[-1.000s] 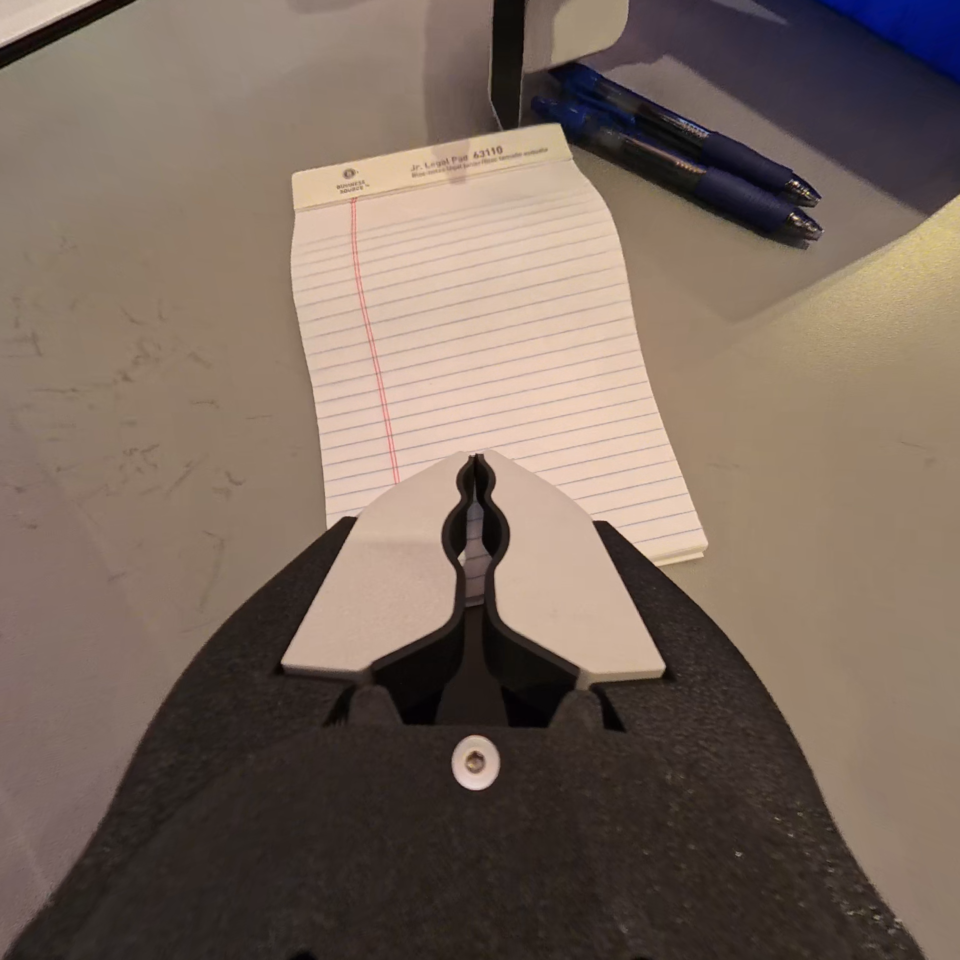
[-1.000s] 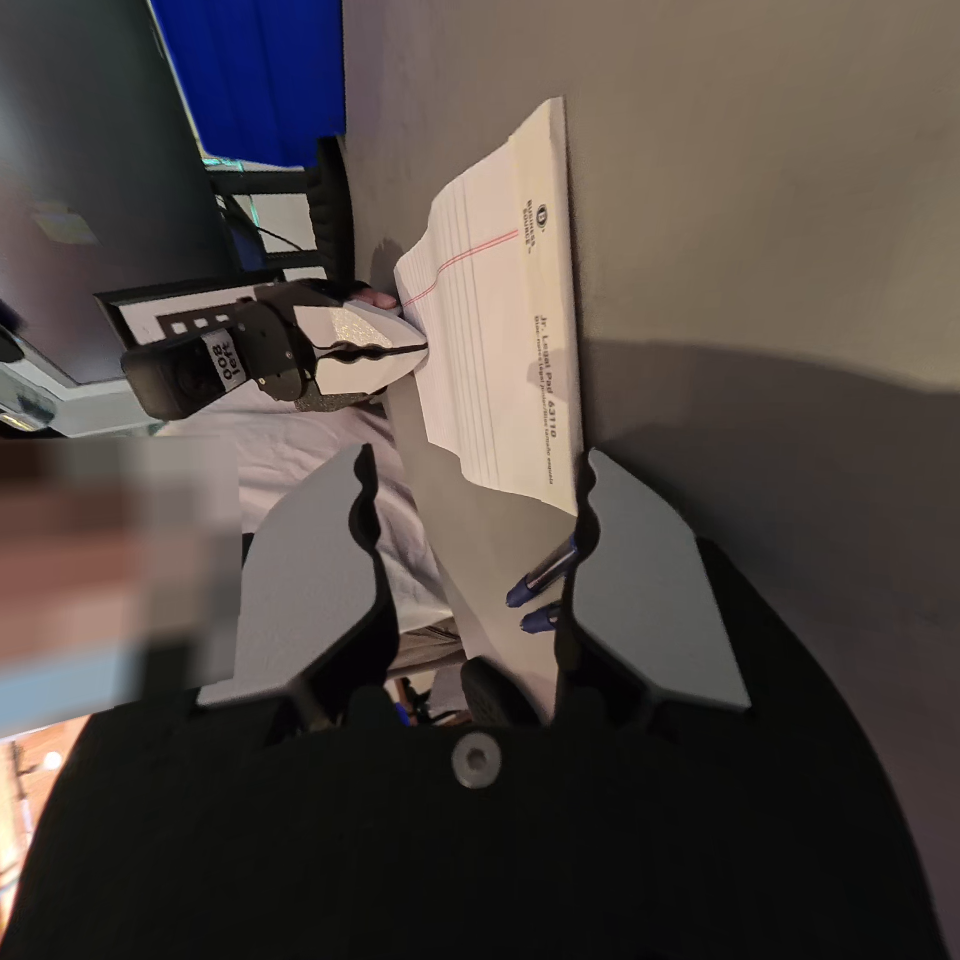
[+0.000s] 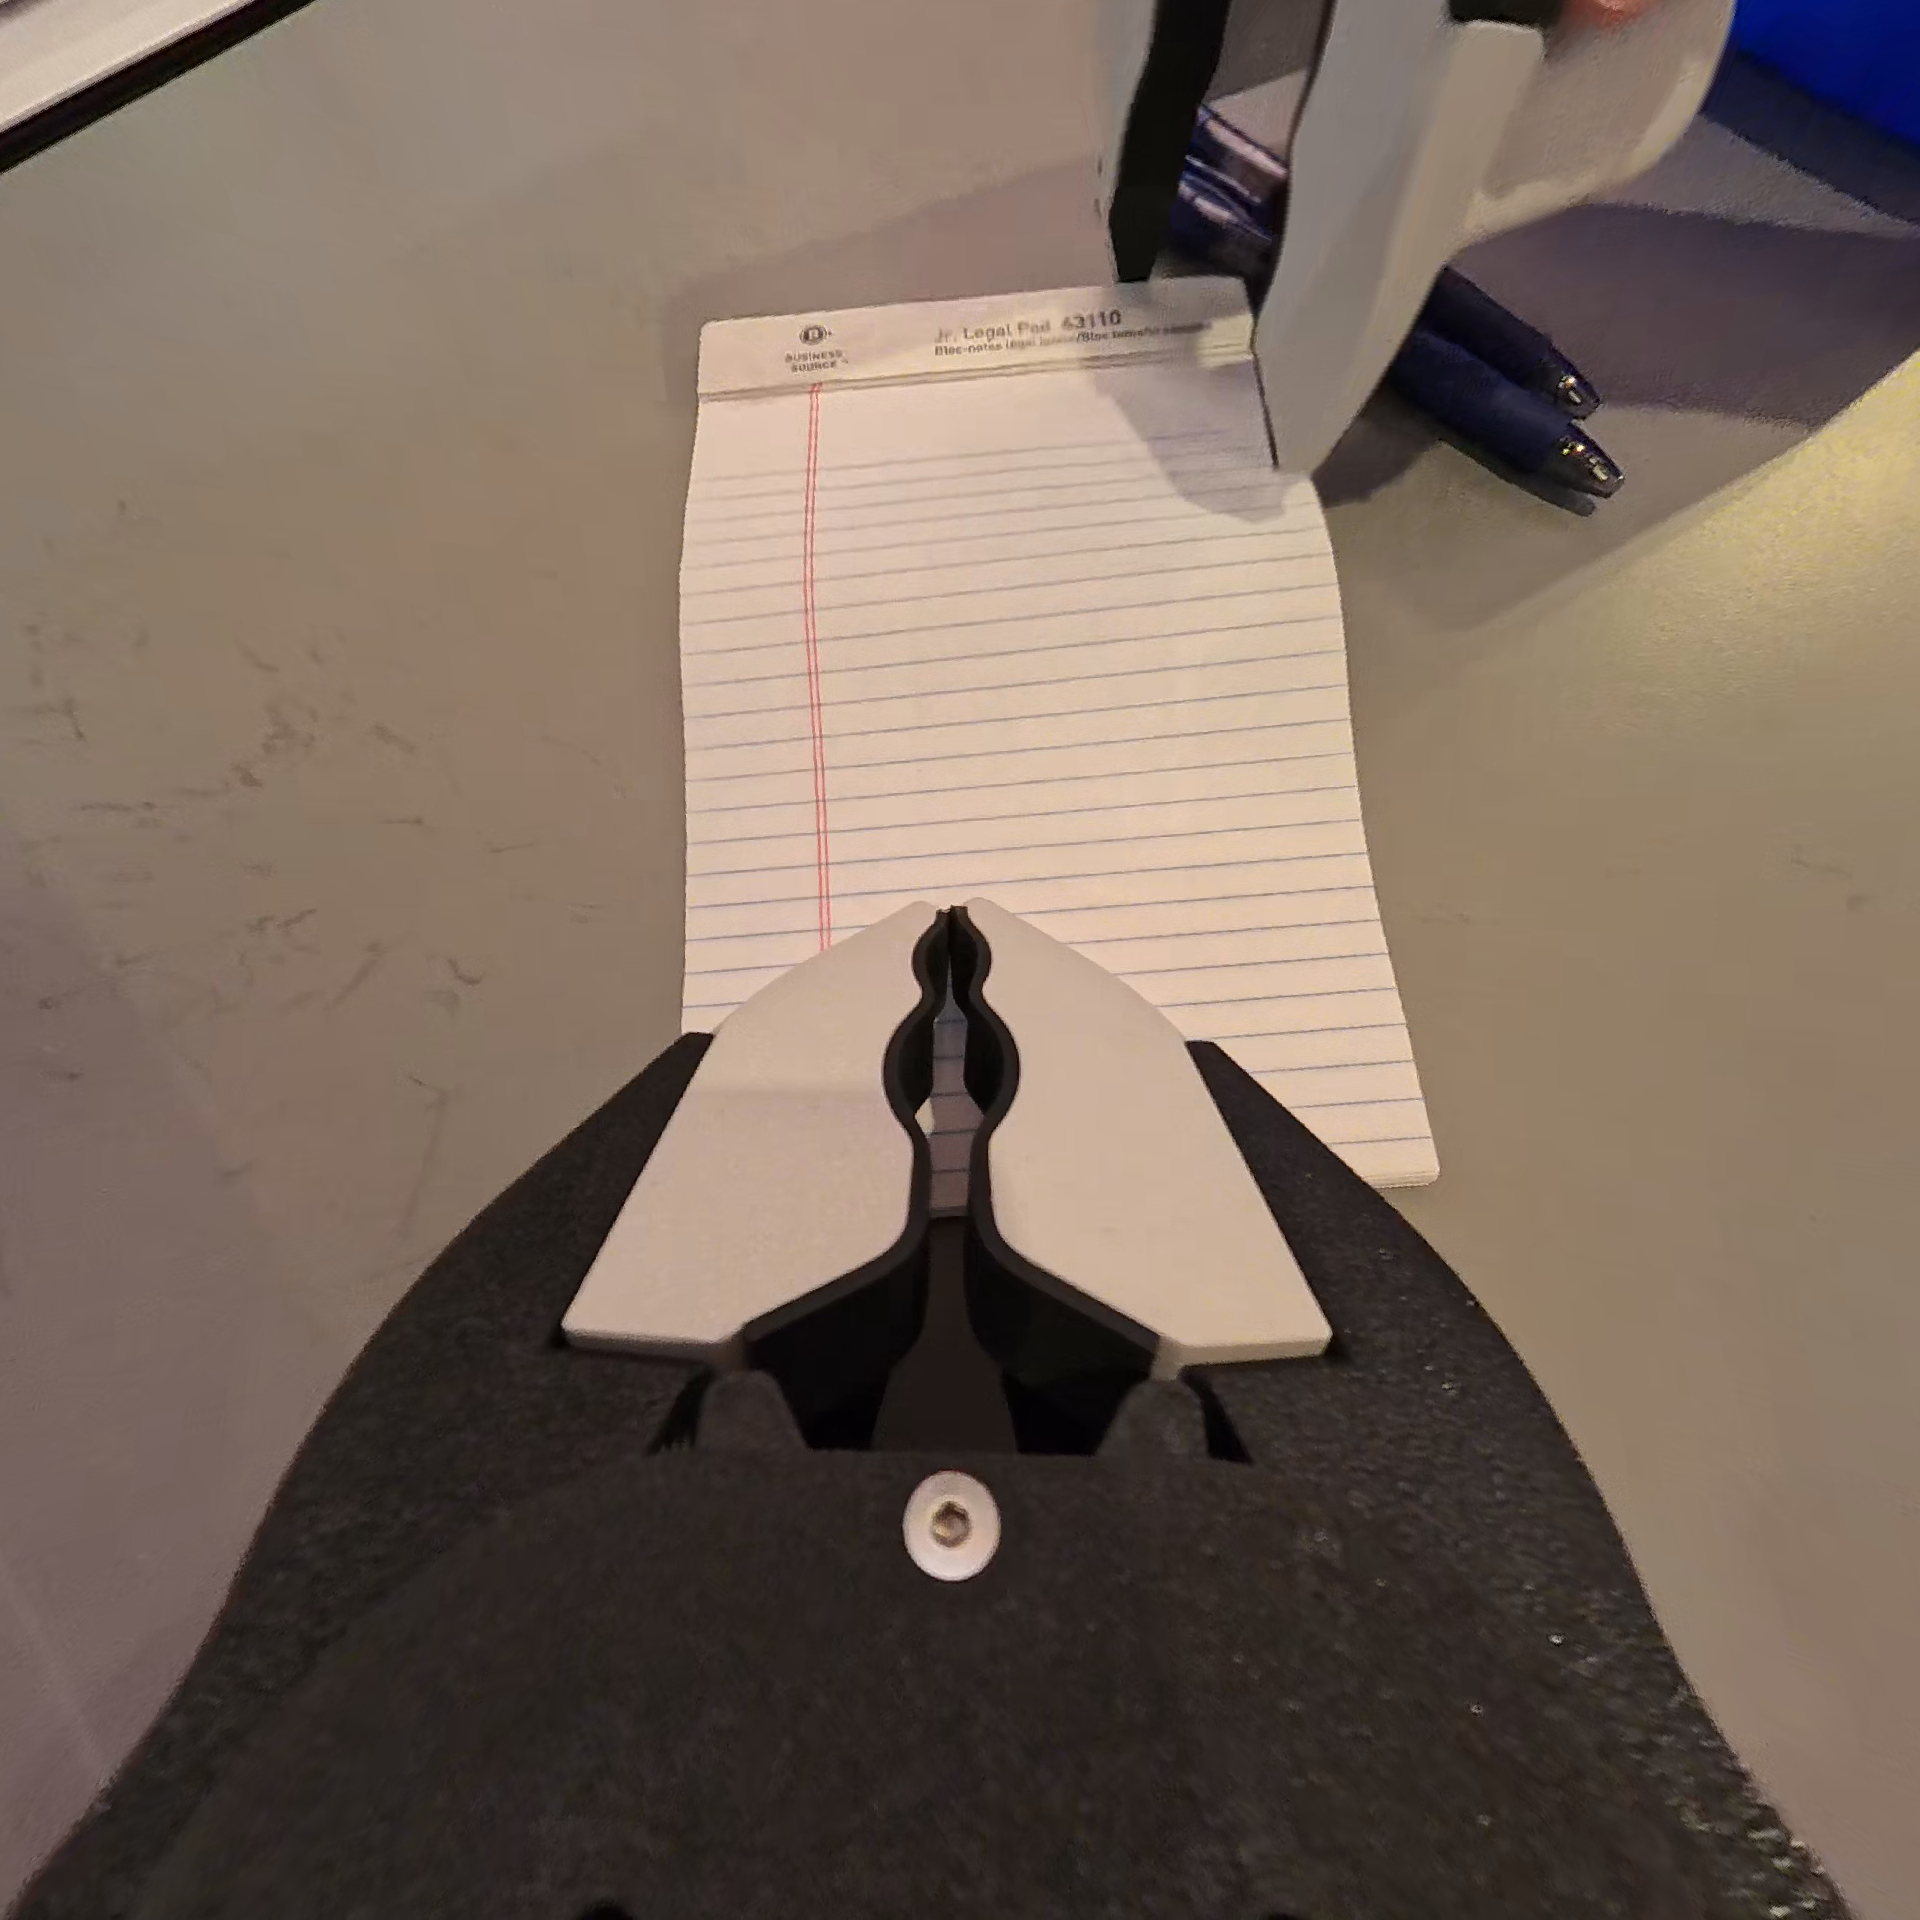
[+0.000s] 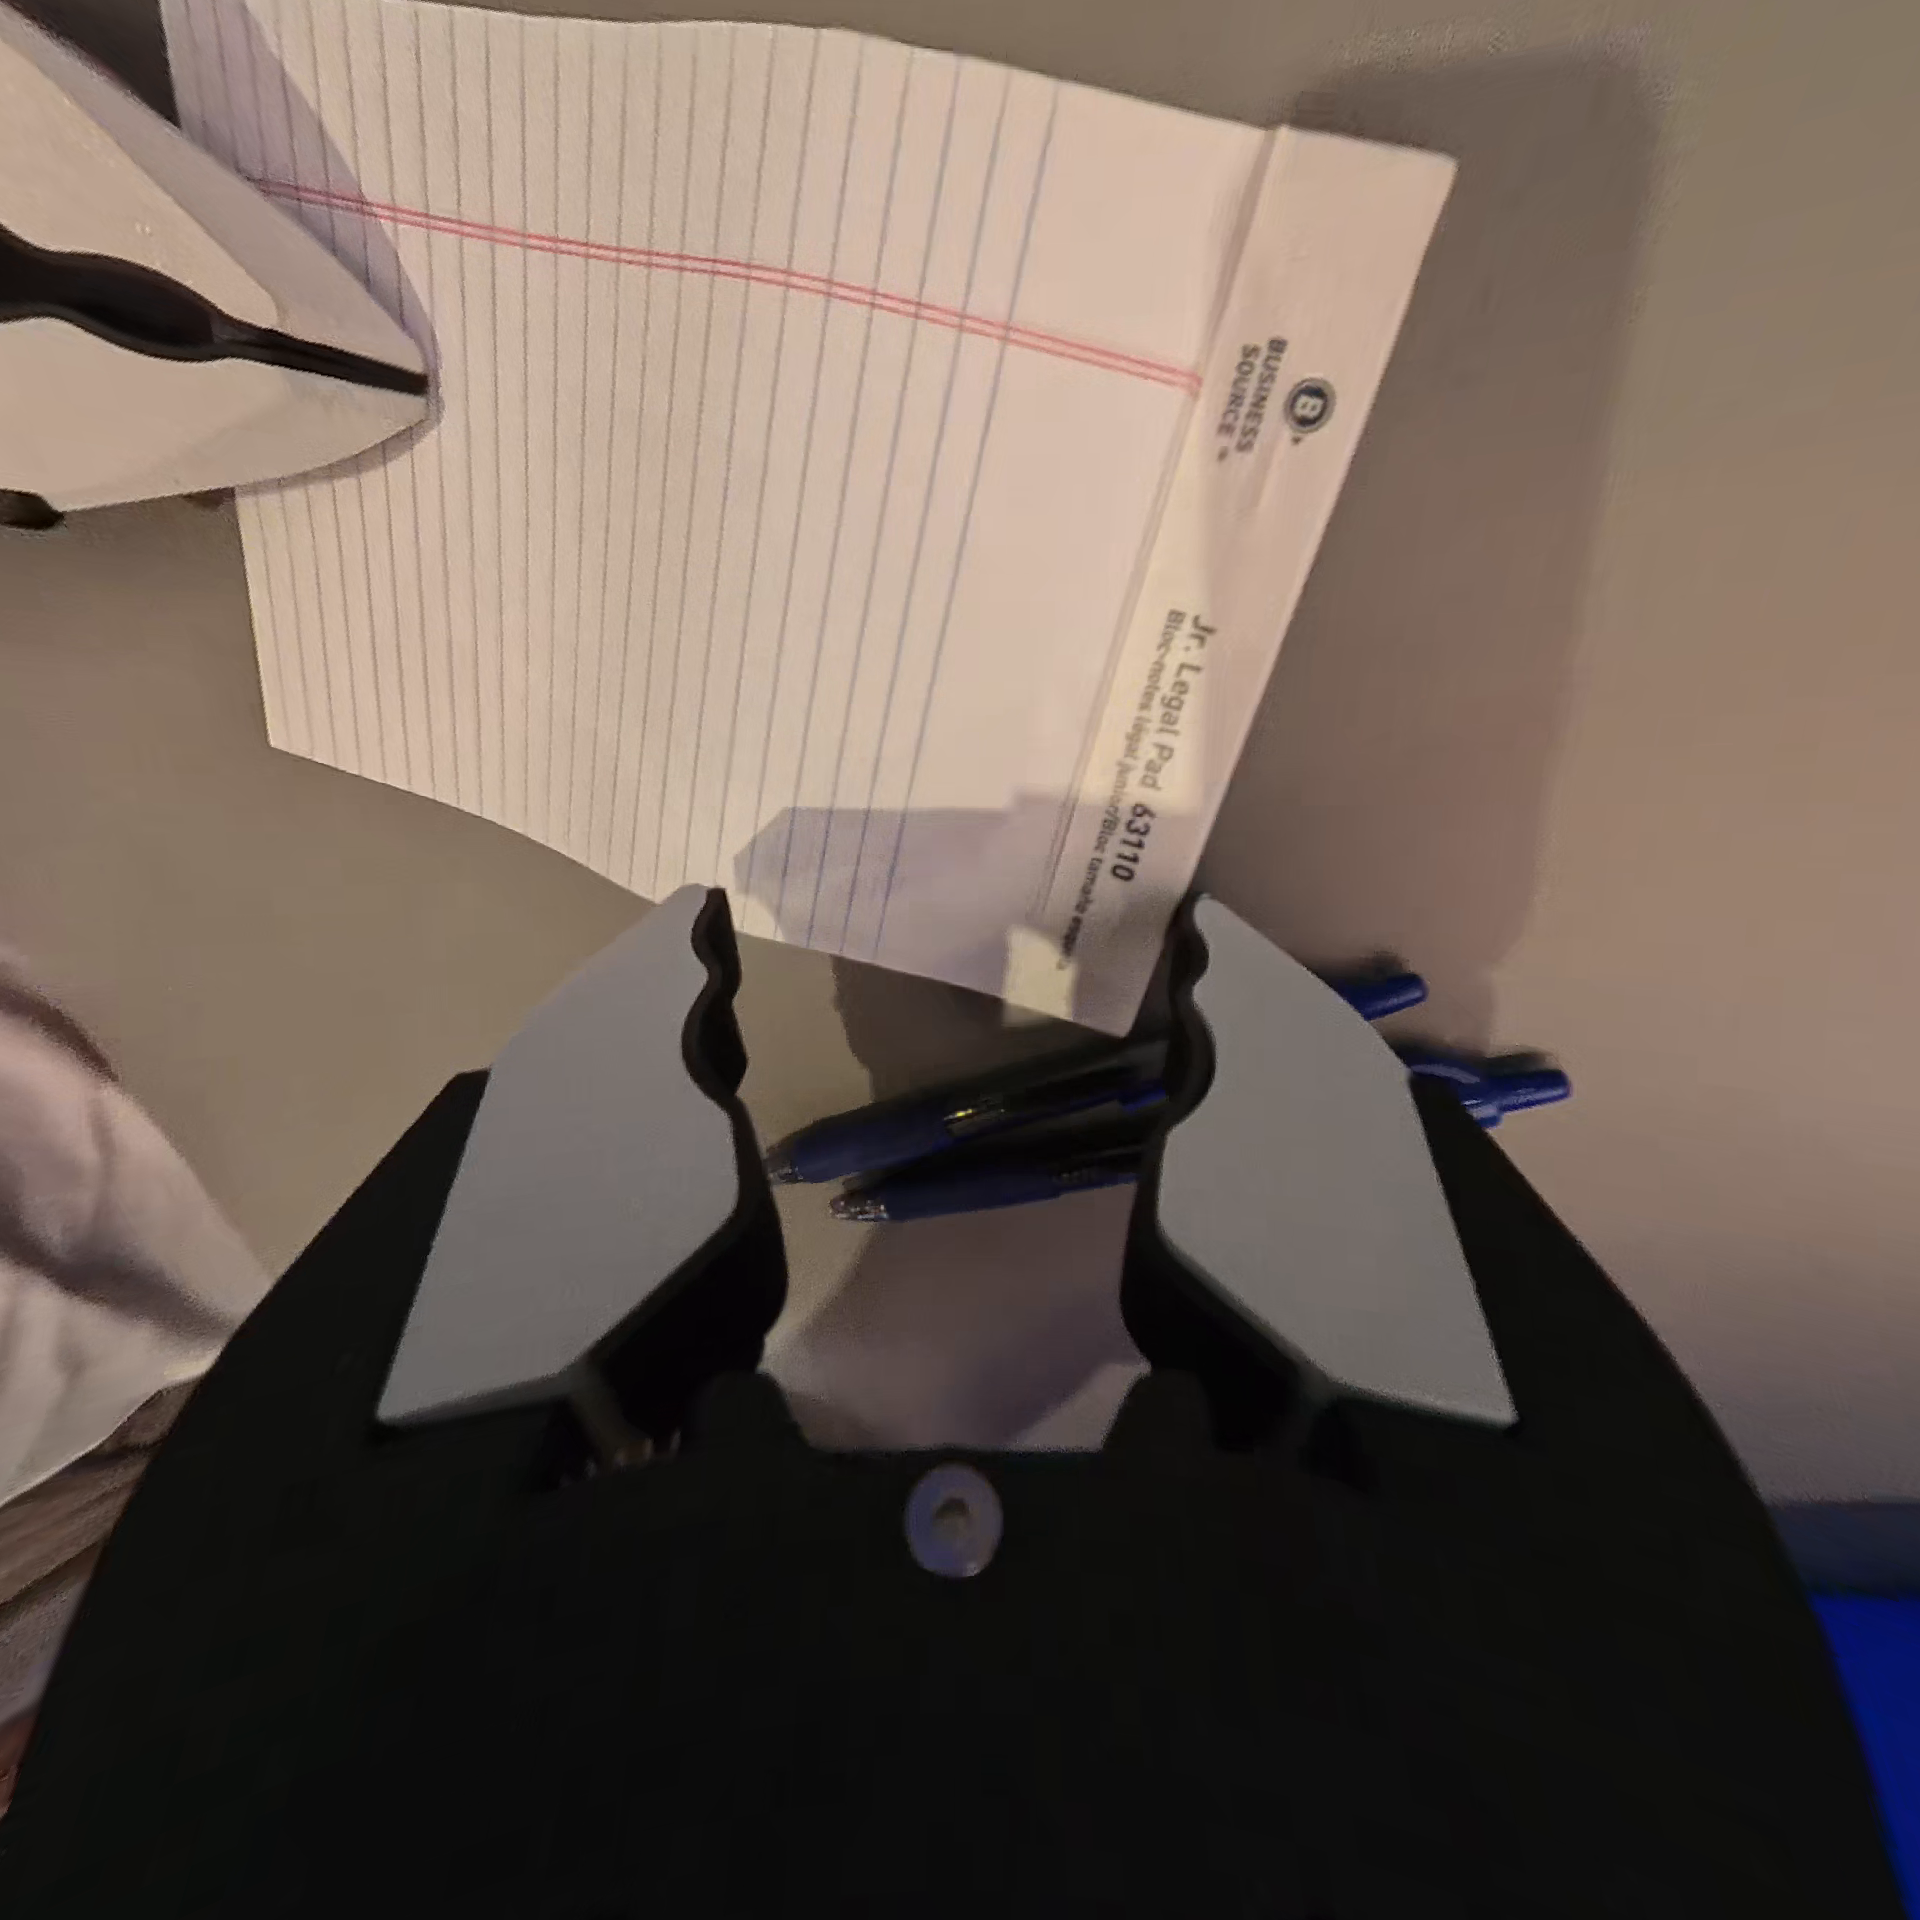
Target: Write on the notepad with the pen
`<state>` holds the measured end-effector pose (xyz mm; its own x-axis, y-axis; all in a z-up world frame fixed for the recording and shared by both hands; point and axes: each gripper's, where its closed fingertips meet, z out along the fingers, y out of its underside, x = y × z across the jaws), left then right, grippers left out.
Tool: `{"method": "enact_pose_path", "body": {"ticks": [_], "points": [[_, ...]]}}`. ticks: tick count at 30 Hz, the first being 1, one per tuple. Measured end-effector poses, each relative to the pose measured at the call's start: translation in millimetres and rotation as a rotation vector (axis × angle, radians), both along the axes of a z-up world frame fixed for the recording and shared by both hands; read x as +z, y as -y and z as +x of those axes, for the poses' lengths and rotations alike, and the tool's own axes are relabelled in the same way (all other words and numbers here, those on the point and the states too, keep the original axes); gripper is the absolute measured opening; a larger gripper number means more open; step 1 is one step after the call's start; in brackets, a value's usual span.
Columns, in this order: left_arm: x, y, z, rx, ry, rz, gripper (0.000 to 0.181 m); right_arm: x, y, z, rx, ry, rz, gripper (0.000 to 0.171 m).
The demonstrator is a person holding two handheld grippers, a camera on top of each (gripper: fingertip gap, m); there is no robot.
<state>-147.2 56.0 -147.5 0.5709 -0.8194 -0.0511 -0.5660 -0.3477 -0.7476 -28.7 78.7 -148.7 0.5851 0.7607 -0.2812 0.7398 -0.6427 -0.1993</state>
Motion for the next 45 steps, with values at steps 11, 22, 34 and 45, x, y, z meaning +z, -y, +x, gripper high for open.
{"method": "enact_pose_path", "body": {"ticks": [11, 22, 34, 45], "points": [[0.4, 3.0, 3.0, -0.021, -0.006, 0.015, 0.0, 12.1, -6.1, -1.2, -0.154, -0.329, -0.099, 0.073], [0.1, 2.9, 3.2, -0.021, -0.01, 0.008, 0.0, 29.0, -26.0, -5.5, -0.36, -0.626, -0.373, 0.079], [0.1, 2.7, 3.1, -0.019, -0.011, 0.012, 0.0, 34.8, -22.4, -3.9, -0.388, -0.643, -0.523, 0.084], [0.3, 2.7, 3.0, -0.021, -0.008, 0.015, 0.0, 51.7, -26.3, 0.4, -0.434, -0.757, -0.615, 0.074]]}}
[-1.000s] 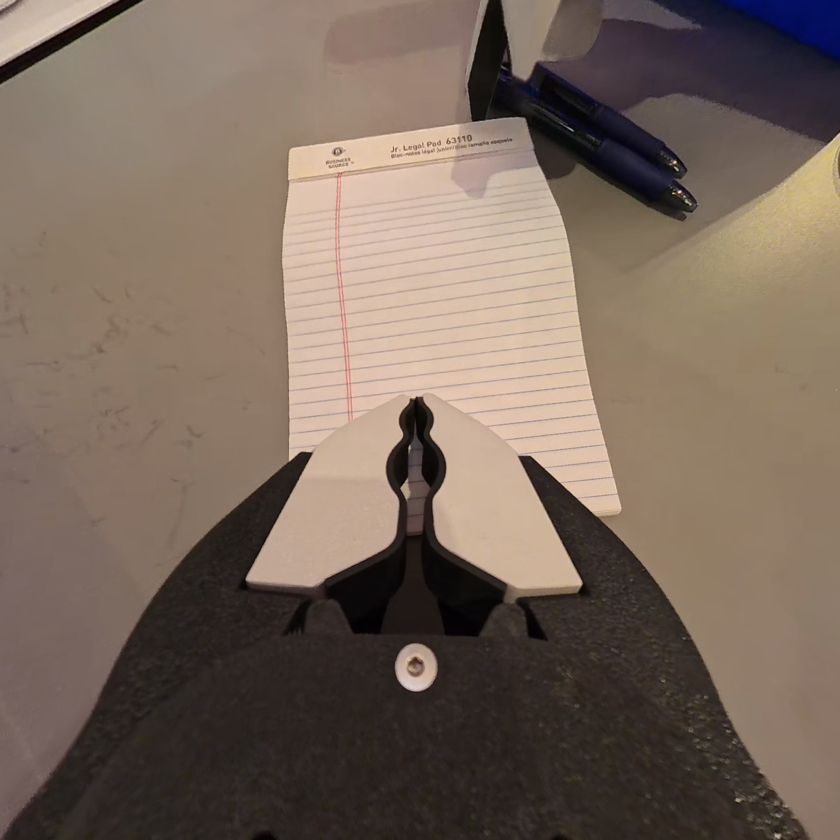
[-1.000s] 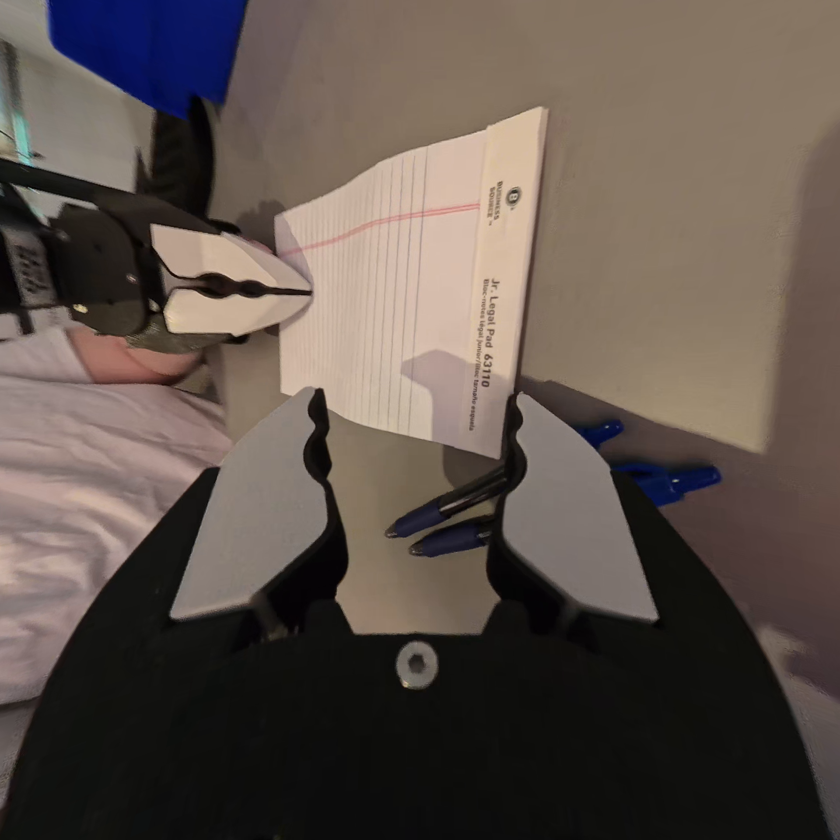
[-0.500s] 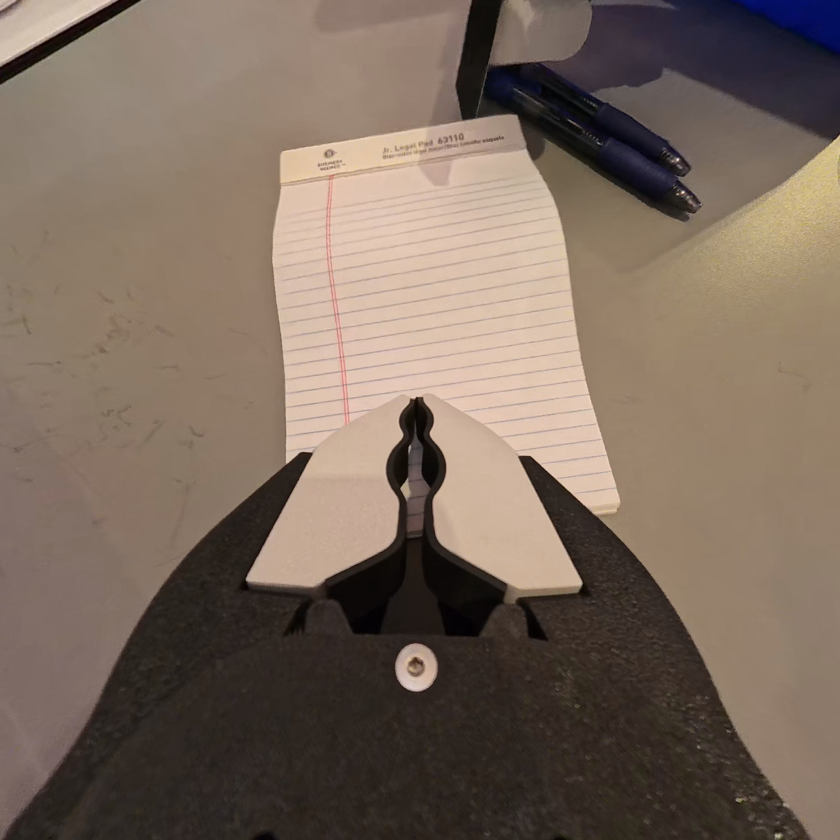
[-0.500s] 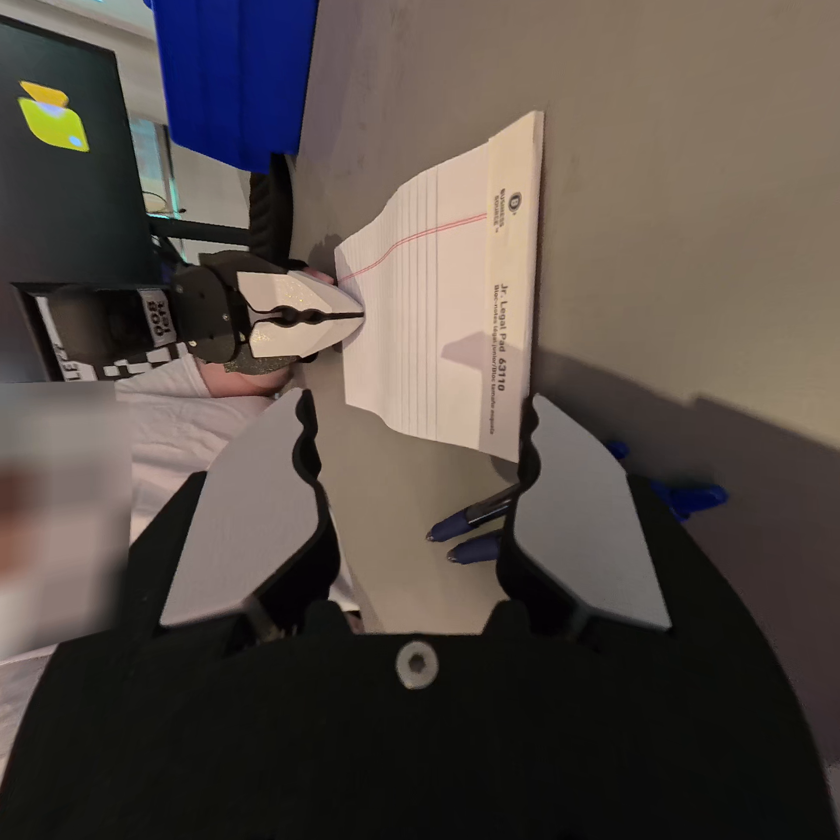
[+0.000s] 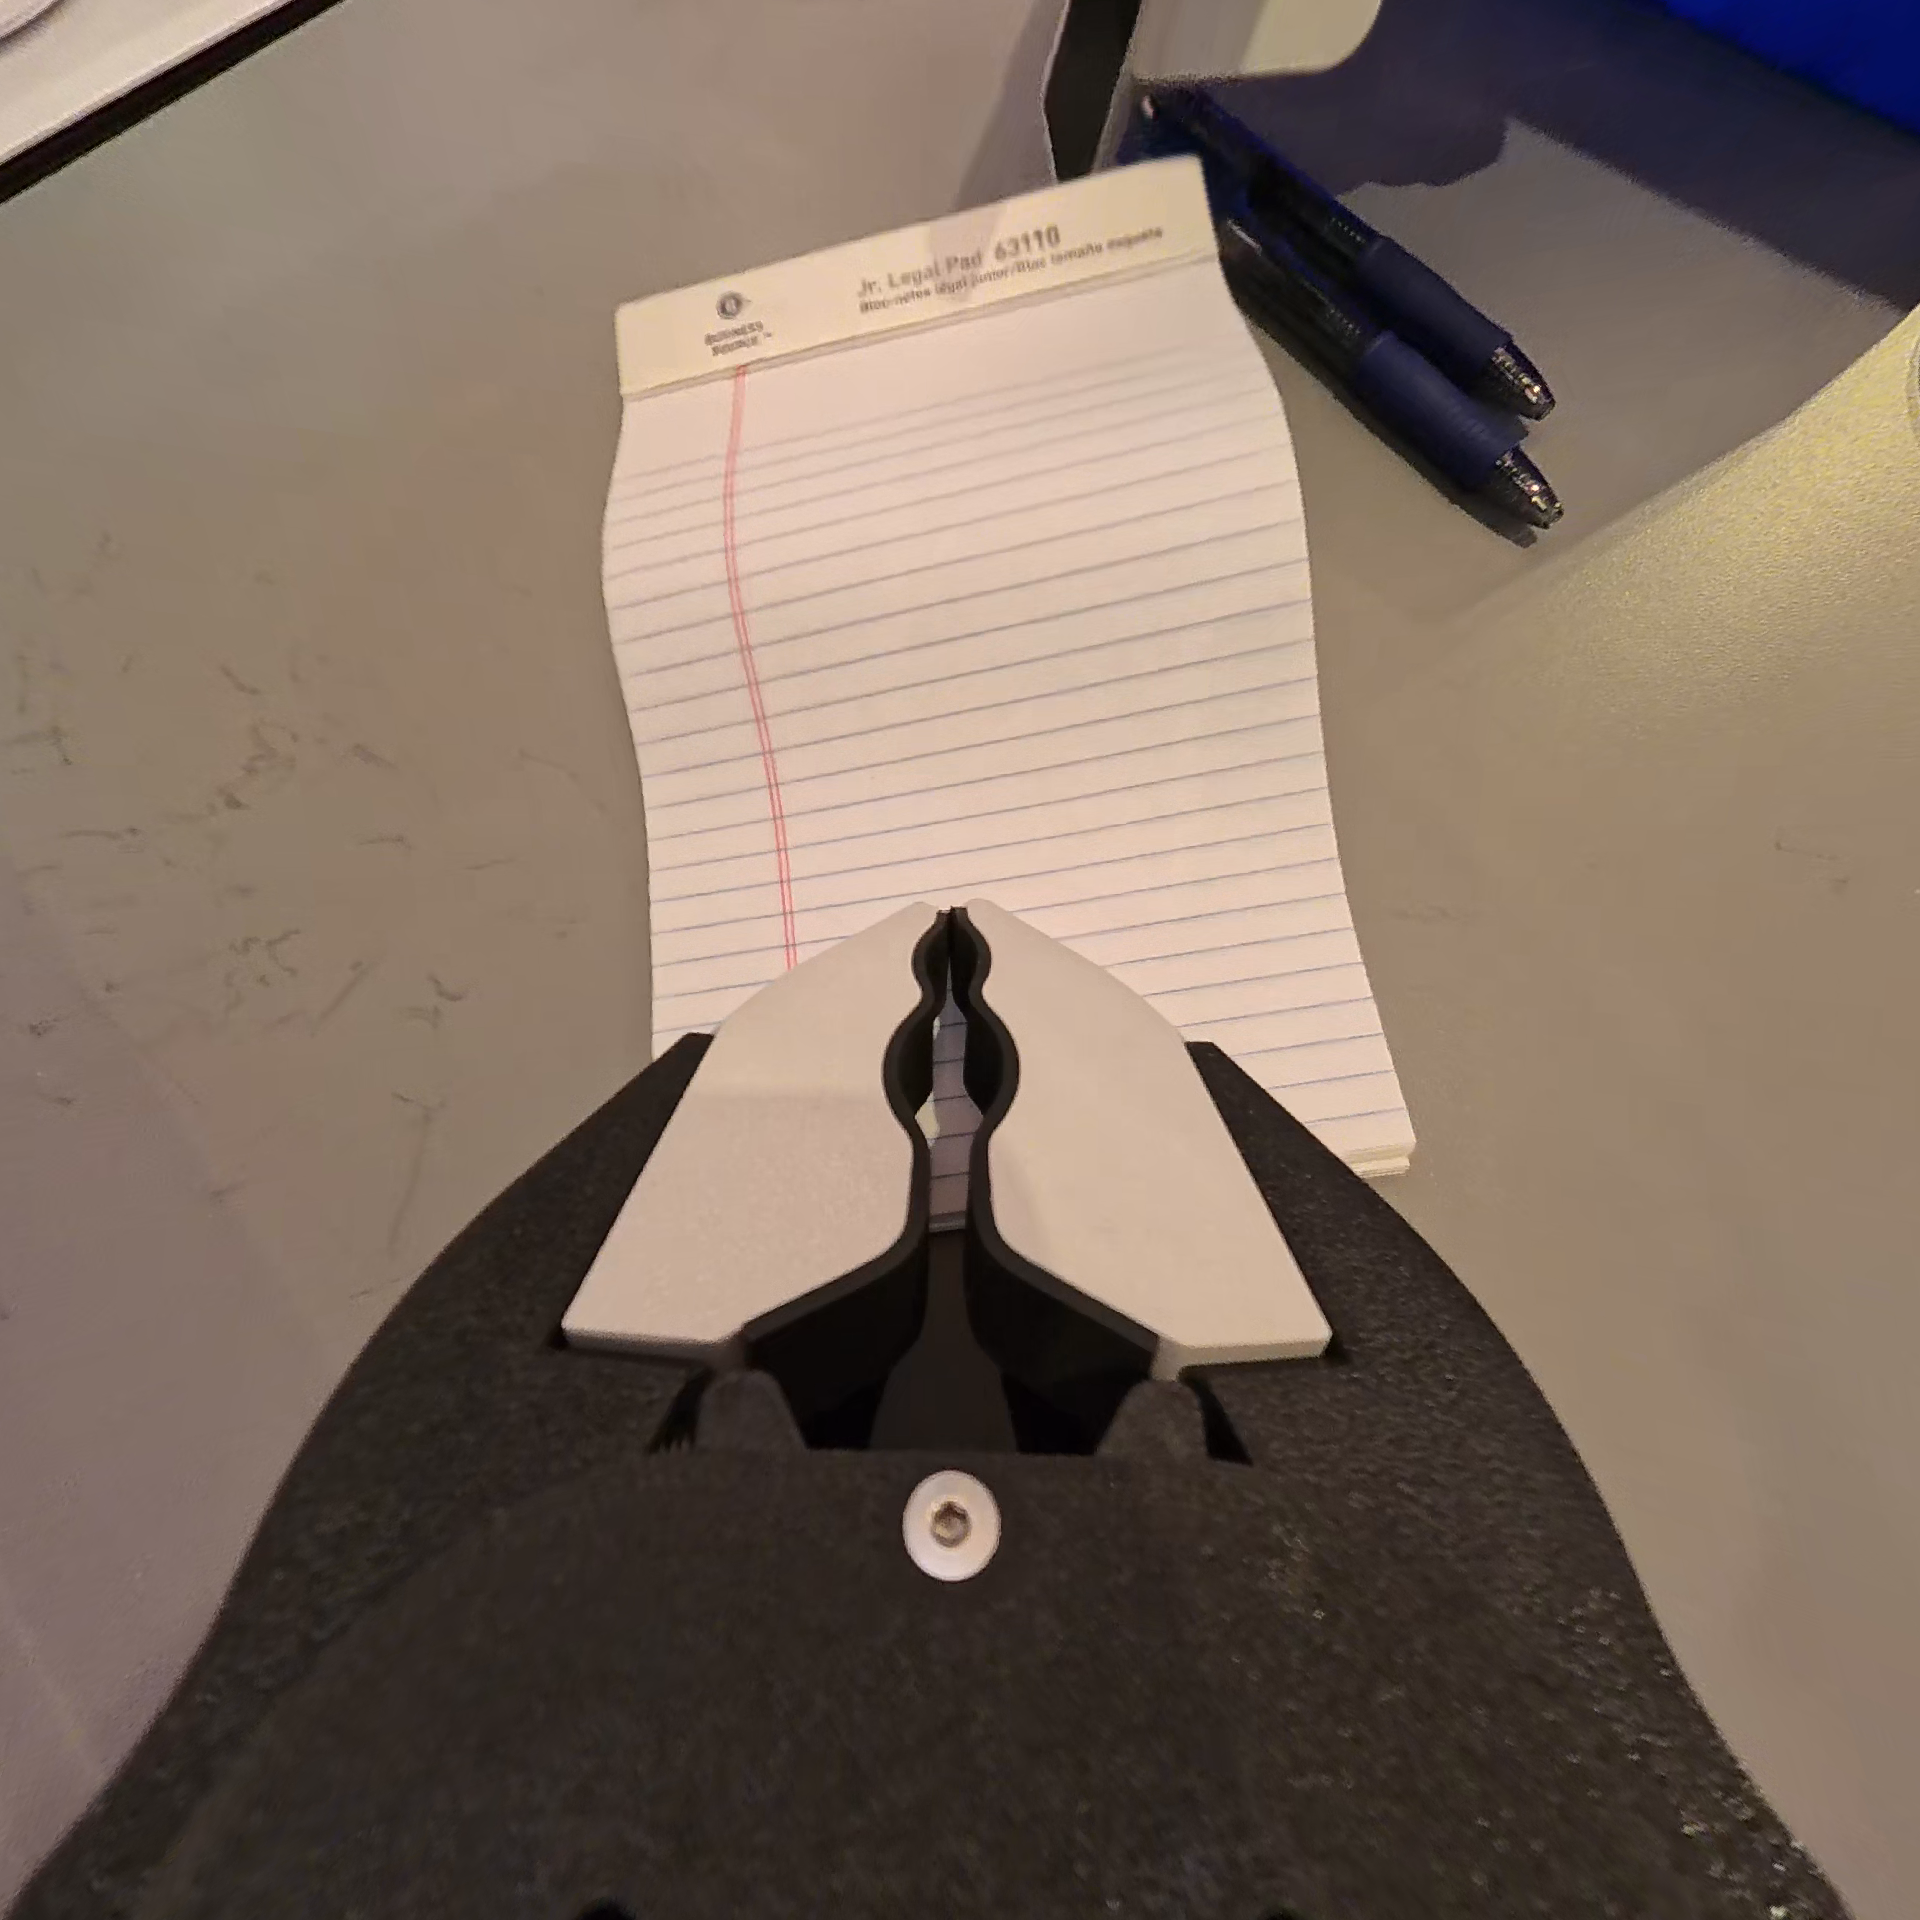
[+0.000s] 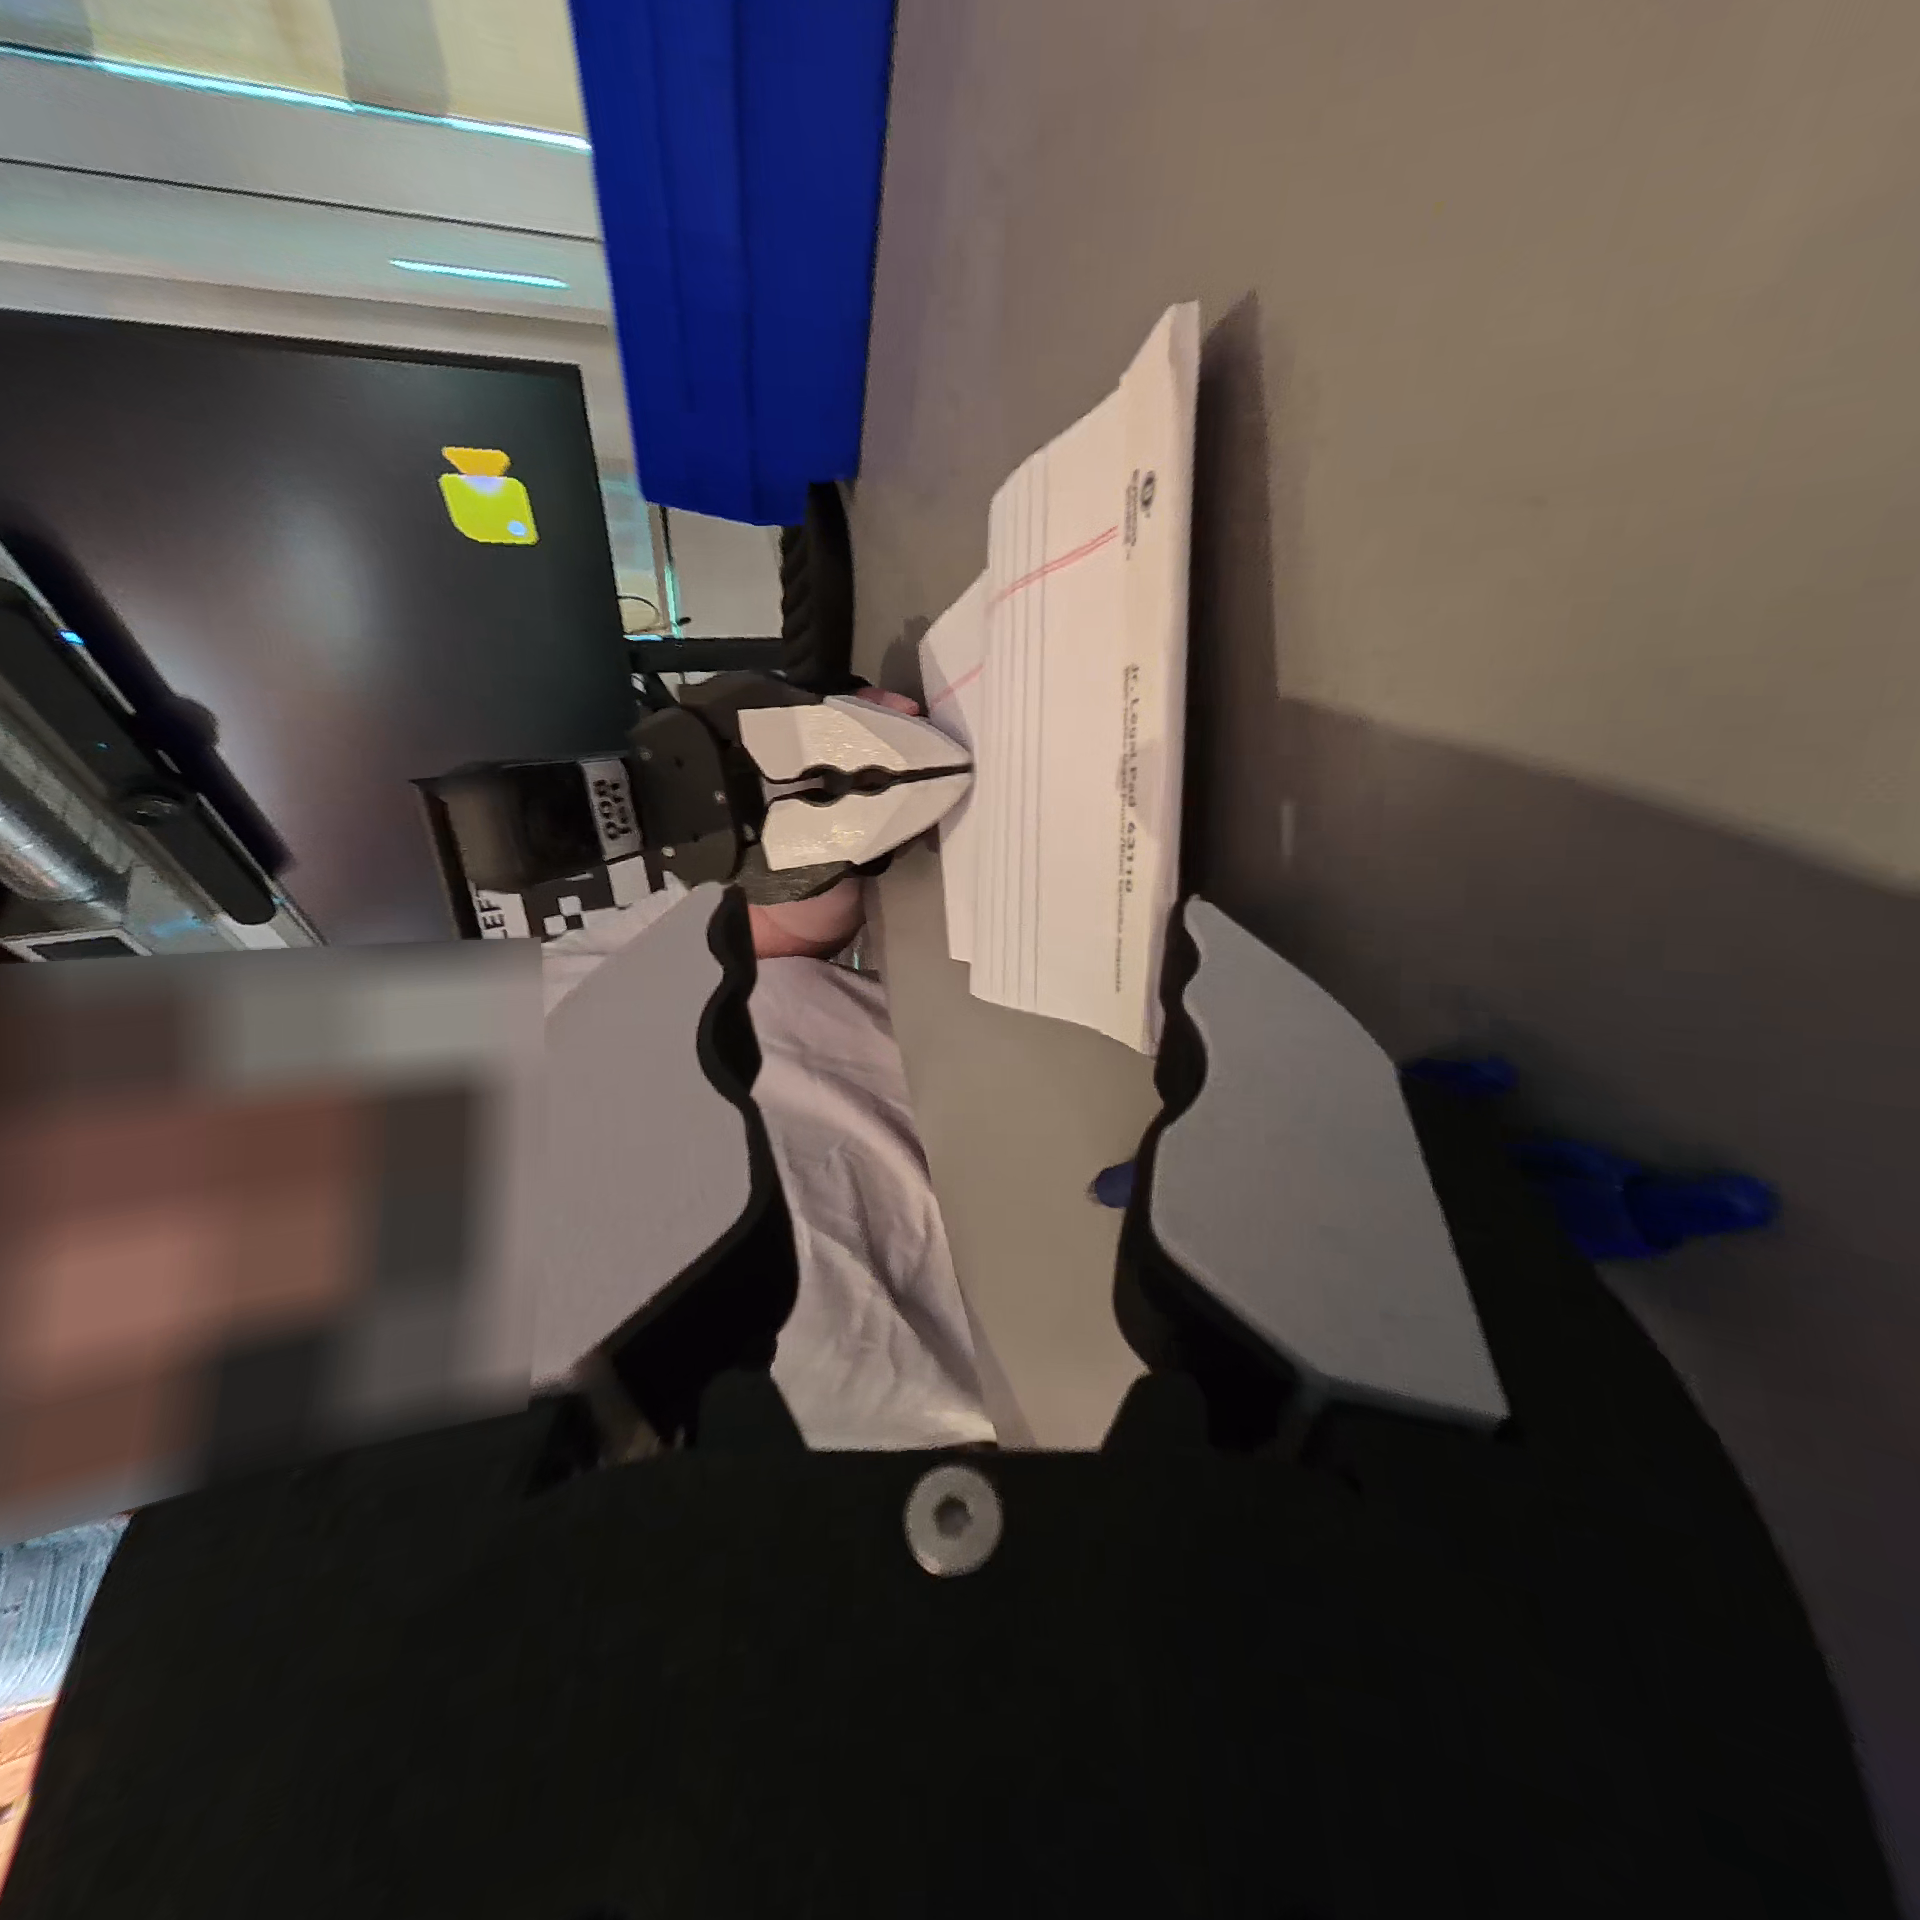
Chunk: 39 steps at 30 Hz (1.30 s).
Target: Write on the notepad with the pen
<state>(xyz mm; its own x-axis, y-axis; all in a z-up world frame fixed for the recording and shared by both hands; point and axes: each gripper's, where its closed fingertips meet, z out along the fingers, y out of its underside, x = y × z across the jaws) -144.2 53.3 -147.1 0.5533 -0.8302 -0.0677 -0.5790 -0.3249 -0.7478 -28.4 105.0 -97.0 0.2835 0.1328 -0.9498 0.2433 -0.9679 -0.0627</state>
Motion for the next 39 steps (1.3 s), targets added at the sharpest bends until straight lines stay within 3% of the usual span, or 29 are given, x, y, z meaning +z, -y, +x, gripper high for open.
{"method": "enact_pose_path", "body": {"ticks": [4, 7, 12, 17, 21, 23, 26, 27, 30, 39], "points": [[0.2, 0.4, 0.4, -0.005, -0.005, 0.01, 0.0, 8.2, -5.9, -2.7, -0.07, -0.05, -0.015, 0.071], [0.3, 0.6, 0.3, -0.006, -0.004, 0.012, 0.0, -1.2, -4.8, -4.2, -0.082, 0.006, -0.015, 0.08], [0.4, 0.7, 0.4, -0.008, -0.006, 0.015, 0.0, -19.6, -12.5, -5.2, -0.206, 0.09, -0.09, 0.073], [0.5, 1.3, 0.2, -0.012, -0.005, 0.015, 0.0, -23.9, -3.4, -3.7, -0.06, 0.157, 0.059, 0.063], [0.5, 1.3, 0.1, -0.013, -0.004, 0.015, 0.0, -8.0, -2.7, 1.7, -0.007, 0.07, 0.09, 0.033], [0.6, 1.4, 0.0, -0.014, -0.004, 0.015, 0.0, -2.6, -0.9, 1.2, 0.024, 0.04, 0.131, 0.036], [0.3, 1.7, 0.1, -0.015, 0.0, 0.006, 0.0, -29.5, 19.5, 8.4, 0.223, 0.223, 0.196, 0.053], [0.1, 1.9, -0.5, -0.015, 0.001, 0.001, 0.0, -37.4, 25.4, 10.7, 0.278, 0.274, 0.207, 0.052], [0.1, 2.1, -0.8, -0.016, 0.004, -0.003, 0.0, -43.1, 12.9, 10.2, 0.185, 0.32, 0.124, 0.034], [0.6, 2.4, -0.9, -0.02, 0.001, 0.01, 0.0, -37.6, 3.5, 5.3, 0.105, 0.279, 0.111, 0.037]]}}
